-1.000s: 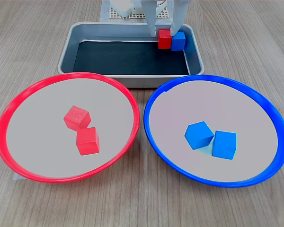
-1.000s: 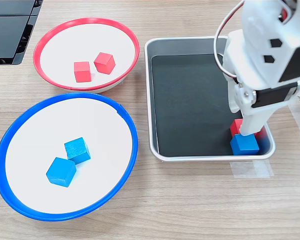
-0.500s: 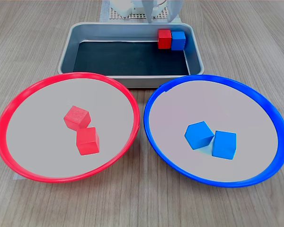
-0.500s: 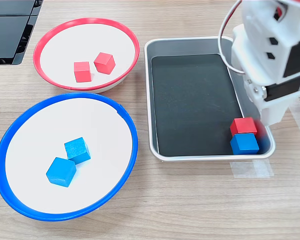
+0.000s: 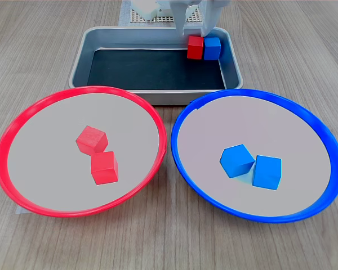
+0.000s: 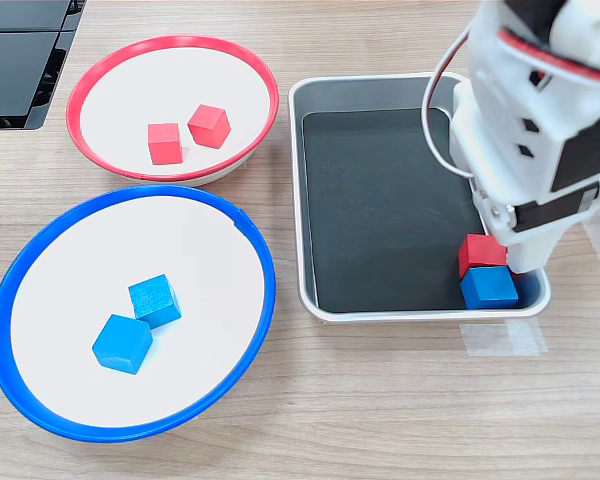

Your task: Move six blocks from tray to matching dishes

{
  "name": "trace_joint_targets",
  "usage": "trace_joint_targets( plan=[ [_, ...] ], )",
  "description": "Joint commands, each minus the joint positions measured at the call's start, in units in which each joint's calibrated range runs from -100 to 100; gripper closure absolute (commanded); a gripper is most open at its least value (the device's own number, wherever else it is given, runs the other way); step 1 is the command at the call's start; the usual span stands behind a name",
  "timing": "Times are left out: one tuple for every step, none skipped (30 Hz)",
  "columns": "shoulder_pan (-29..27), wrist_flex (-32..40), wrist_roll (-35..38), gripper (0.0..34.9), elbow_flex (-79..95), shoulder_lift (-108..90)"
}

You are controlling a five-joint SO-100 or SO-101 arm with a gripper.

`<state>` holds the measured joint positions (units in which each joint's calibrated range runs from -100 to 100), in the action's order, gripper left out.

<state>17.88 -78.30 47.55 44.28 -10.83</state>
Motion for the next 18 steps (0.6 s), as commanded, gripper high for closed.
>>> trace_joint_targets(
  plan=[
    [-0.13,2.49,-0.59,24.1,0.1,1.15],
    [-0.32,2.9,-0.68,24.2,-0.18,1.57],
    [-0.61,3.15,-0.78,24.2,-0.72,1.83],
    [-0.98,3.73,-0.83,24.2,-1.27,2.08],
    [-1.17,3.97,-0.83,24.2,-1.36,2.17],
    [-2.02,4.88,-0.73,24.2,-1.91,2.43],
    [-2.3,5.13,-0.59,24.1,-2.0,2.51],
    [-2.96,6.04,-0.49,24.0,-2.27,2.68],
    [-3.33,6.62,-0.39,23.9,-2.36,2.77],
    [-3.9,7.03,-0.15,23.9,-2.54,2.94],
    [-4.56,7.44,0.2,23.8,-2.82,3.11],
    [-4.93,7.69,0.44,23.8,-2.82,3.28],
    [-5.12,7.85,0.59,23.8,-2.91,3.36],
    [-5.22,8.02,0.63,23.8,-3.09,3.36],
    [-5.41,8.18,0.68,23.7,-3.36,3.45],
    [-5.69,8.18,0.88,23.6,-3.64,3.45],
    [-5.97,8.6,0.98,23.4,-3.82,3.45],
    [-6.06,9.17,0.93,23.3,-3.82,3.45]
  ],
)
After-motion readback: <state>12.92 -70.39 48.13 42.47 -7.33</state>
